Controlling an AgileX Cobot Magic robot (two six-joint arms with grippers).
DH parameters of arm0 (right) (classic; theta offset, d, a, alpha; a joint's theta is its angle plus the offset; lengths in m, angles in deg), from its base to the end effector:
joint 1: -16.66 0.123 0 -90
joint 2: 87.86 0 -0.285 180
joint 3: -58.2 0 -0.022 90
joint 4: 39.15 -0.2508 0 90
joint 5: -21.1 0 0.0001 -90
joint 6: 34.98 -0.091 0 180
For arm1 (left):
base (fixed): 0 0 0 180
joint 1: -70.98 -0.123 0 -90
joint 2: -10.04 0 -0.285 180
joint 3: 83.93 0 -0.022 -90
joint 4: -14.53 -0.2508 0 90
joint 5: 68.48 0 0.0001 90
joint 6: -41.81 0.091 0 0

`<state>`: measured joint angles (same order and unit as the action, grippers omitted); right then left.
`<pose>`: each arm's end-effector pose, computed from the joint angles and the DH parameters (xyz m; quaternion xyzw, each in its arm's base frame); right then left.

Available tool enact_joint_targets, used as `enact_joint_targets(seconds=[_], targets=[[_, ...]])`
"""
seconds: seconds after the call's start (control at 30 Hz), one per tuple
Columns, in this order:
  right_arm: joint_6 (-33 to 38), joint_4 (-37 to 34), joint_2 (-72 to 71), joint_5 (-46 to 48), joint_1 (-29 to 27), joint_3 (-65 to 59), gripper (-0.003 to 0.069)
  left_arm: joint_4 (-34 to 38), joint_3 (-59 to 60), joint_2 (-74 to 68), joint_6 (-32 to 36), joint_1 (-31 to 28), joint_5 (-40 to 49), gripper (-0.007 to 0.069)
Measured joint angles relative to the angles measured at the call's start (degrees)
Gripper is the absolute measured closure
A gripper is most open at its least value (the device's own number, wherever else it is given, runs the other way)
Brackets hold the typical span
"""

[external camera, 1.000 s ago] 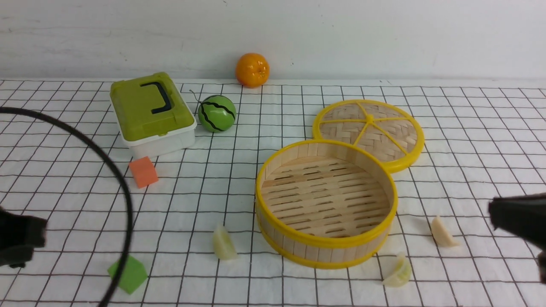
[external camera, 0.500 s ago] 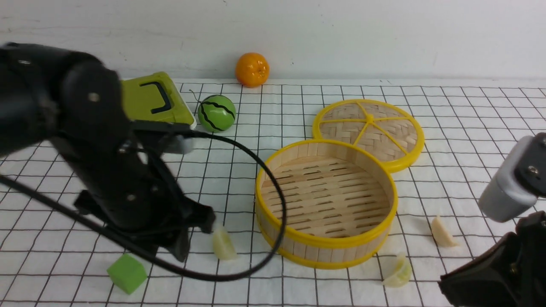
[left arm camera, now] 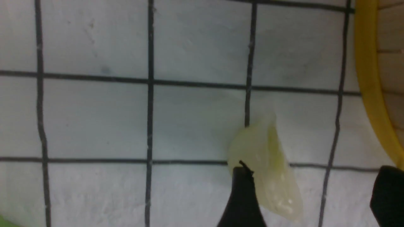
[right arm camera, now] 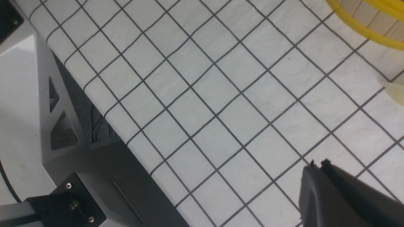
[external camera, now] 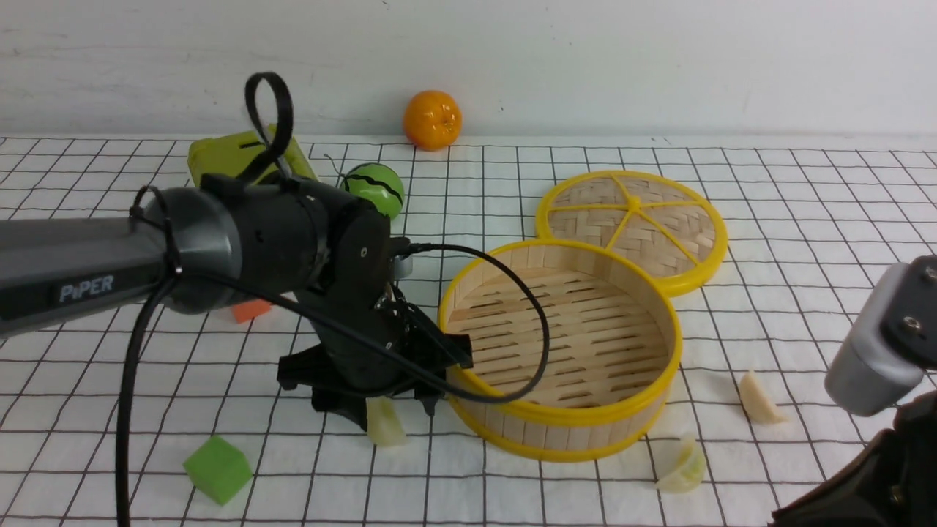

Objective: Put the dumplings into the steamer on the table with the white tablecloth.
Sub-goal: 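Reach for and grasp a dumpling on the table with the left gripper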

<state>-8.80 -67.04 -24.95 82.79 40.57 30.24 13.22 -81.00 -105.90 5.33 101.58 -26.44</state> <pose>0.1341 0.1005 0.3234 -0.3441 0.8799 0.2286 0.2348 0.3317 -0.1946 0.1914 -0.0435 0.9852 -0.0841 0.1432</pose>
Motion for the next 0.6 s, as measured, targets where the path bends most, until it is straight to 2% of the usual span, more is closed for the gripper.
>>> enact_joint_targets(seconds=[0.13,0.27,0.33,0.43,0.5,0.6], targets=[[0.0,0.1,0.0,0.3,0.0,0.0,0.0659,-2.4,0.0,-2.2,-2.9,0.0,-1.4,0.0127],[0.0,0.5,0.0,0.5,0.0,0.0,0.0657,-3.2,-0.1,-4.0,-4.1,0.0,-1.6,0.0171],[0.0,0.6,0.0,0.5,0.0,0.0,0.0657,-3.3,-0.1,-4.0,-4.1,0.0,-1.7,0.0225],[0.0,0.6,0.0,0.5,0.0,0.0,0.0654,-4.0,-0.1,-4.1,-4.1,0.0,-1.7,0.0386],[0.0,0.6,0.0,0.5,0.0,0.0,0.0652,-4.2,-0.1,-4.0,-3.9,0.0,-1.5,0.0389],[0.0,0.7,0.0,1.0,0.0,0.0,0.0649,-4.8,-1.1,-2.7,-0.1,0.0,1.5,0.0383]])
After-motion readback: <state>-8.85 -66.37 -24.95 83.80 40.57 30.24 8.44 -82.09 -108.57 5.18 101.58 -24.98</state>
